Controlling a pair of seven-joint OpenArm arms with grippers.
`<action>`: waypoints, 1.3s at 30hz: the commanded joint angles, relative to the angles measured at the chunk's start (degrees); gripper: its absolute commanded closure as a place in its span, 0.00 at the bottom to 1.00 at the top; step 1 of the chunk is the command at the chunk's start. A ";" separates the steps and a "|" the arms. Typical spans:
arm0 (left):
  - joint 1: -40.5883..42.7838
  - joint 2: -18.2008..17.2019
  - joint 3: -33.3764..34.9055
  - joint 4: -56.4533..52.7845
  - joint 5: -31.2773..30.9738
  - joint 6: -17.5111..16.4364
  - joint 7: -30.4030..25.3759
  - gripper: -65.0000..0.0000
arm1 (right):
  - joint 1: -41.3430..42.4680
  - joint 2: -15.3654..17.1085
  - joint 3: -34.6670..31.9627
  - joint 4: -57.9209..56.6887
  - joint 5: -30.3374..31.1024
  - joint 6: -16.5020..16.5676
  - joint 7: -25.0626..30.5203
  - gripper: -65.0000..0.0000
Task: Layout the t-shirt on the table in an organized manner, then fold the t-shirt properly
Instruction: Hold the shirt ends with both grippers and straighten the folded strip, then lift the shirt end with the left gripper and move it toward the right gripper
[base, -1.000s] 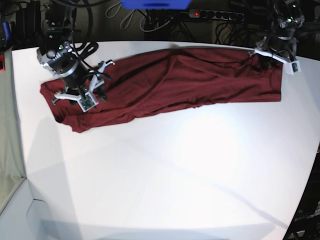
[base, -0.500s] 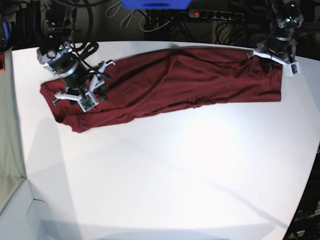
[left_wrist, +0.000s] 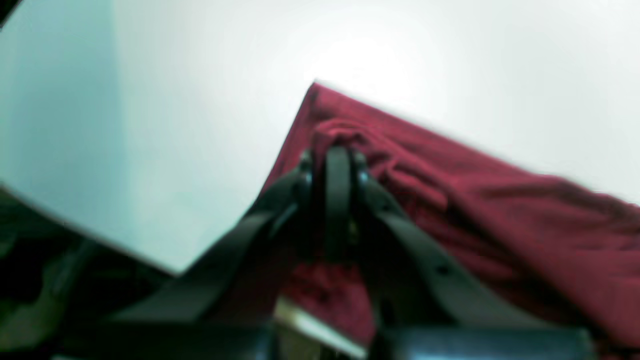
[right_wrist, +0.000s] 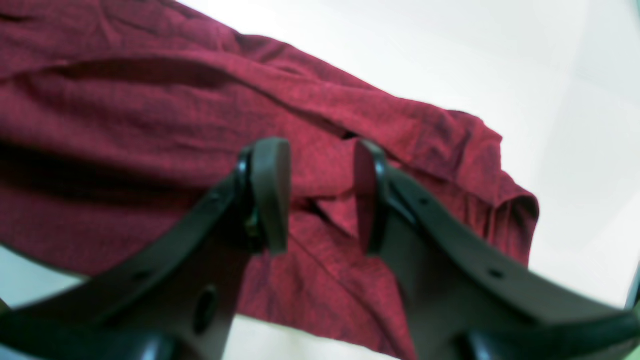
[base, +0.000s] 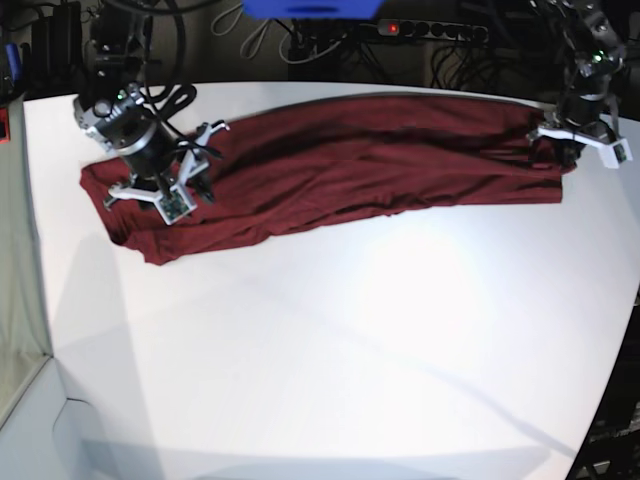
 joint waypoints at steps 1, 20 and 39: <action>-0.90 -1.57 -0.22 0.10 -0.51 -0.38 -1.36 0.99 | 0.30 0.31 0.15 0.95 0.67 -0.23 1.48 0.65; -2.22 -3.41 4.26 -4.56 -0.86 -0.47 -1.36 0.36 | 0.13 0.31 0.42 1.04 0.67 -0.23 1.31 0.65; -4.33 -5.26 4.35 -9.92 -0.51 -0.47 -1.36 0.24 | 0.30 0.31 0.15 0.87 0.67 -0.23 1.40 0.65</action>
